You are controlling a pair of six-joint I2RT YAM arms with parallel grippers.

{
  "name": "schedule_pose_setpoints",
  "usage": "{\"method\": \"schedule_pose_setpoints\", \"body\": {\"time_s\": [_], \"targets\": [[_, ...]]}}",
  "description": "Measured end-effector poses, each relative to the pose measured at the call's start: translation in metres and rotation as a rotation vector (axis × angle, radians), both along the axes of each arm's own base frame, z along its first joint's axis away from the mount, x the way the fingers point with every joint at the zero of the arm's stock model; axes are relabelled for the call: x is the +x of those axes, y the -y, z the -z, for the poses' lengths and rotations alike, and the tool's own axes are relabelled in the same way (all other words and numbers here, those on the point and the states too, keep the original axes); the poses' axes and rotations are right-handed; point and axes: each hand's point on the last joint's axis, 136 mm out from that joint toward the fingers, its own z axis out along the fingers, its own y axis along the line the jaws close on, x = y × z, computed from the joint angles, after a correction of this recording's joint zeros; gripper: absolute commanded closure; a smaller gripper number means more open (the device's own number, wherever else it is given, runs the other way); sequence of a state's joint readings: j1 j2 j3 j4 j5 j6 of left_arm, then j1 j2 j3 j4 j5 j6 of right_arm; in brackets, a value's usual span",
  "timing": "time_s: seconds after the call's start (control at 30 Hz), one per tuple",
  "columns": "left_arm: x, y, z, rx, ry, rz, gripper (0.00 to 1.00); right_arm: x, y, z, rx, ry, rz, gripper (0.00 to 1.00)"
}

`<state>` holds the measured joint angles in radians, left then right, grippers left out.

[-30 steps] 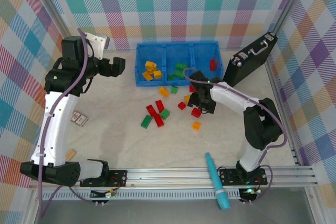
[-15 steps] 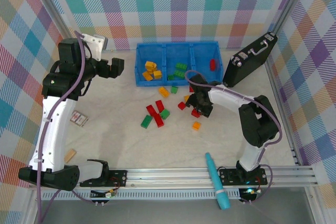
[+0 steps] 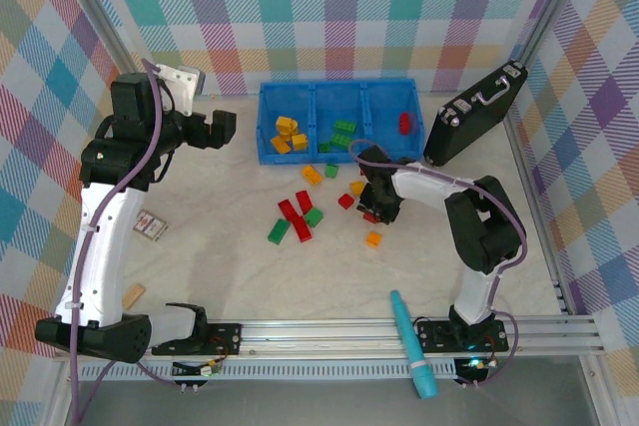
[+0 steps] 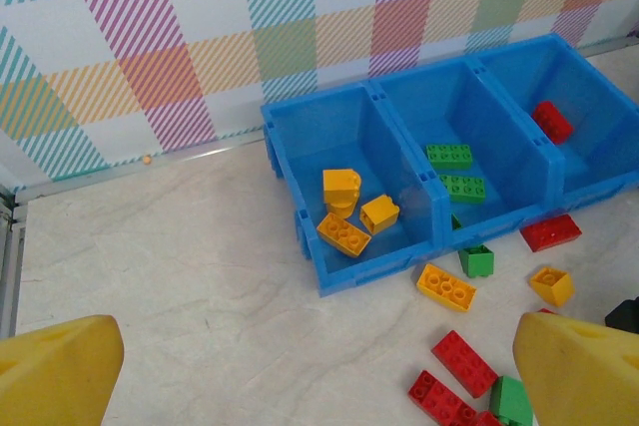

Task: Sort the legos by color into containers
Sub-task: Pick up the lego from the center of the table, then place the lego in the container.

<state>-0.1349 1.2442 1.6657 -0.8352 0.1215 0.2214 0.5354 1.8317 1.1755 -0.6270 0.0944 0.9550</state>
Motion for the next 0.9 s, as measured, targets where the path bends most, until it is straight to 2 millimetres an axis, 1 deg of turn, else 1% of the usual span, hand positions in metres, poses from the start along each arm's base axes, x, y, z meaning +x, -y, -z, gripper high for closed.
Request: {"method": "schedule_pose_setpoints", "body": {"time_s": [0.07,0.13,0.23,0.33,0.37,0.4,0.47,0.53,0.57,0.67,0.8,0.9], "targets": [[0.000,0.000,0.000,0.000,0.000,0.000,0.00,0.001,0.007,-0.001,-0.024,-0.002,-0.015,0.68],[0.000,0.000,0.000,0.000,0.000,0.000,0.00,0.004,0.019,-0.004,-0.064,-0.001,-0.026,0.68],[0.000,0.000,0.000,0.001,-0.001,-0.001,0.00,0.020,0.040,-0.024,-0.118,0.051,-0.040,0.68],[0.000,0.000,0.001,0.002,-0.002,-0.002,0.00,0.053,0.053,-0.061,-0.165,0.172,-0.073,0.68],[0.001,0.000,0.001,0.002,-0.003,-0.001,0.00,0.067,0.056,-0.076,-0.180,0.221,-0.083,0.68],[0.001,0.000,0.002,0.002,-0.005,-0.001,0.00,0.080,0.057,-0.090,-0.194,0.270,-0.093,0.68],[0.003,0.000,0.004,0.002,-0.011,0.000,0.00,0.101,0.059,-0.113,-0.218,0.346,-0.112,0.68],[0.004,0.000,0.006,0.006,-0.017,-0.003,0.00,0.124,0.062,-0.131,-0.240,0.413,-0.123,0.68],[0.005,-0.001,0.006,0.011,-0.018,-0.006,0.00,0.132,0.062,-0.136,-0.247,0.434,-0.129,0.68],[0.004,-0.005,0.004,0.029,-0.013,-0.024,0.00,0.160,0.065,-0.137,-0.271,0.462,-0.150,0.68],[0.002,-0.011,-0.007,0.053,0.012,-0.042,0.00,0.194,0.072,-0.120,-0.303,0.460,-0.178,0.68],[0.002,-0.013,-0.012,0.065,0.026,-0.053,0.00,0.214,0.074,-0.106,-0.315,0.455,-0.200,0.68]]}}
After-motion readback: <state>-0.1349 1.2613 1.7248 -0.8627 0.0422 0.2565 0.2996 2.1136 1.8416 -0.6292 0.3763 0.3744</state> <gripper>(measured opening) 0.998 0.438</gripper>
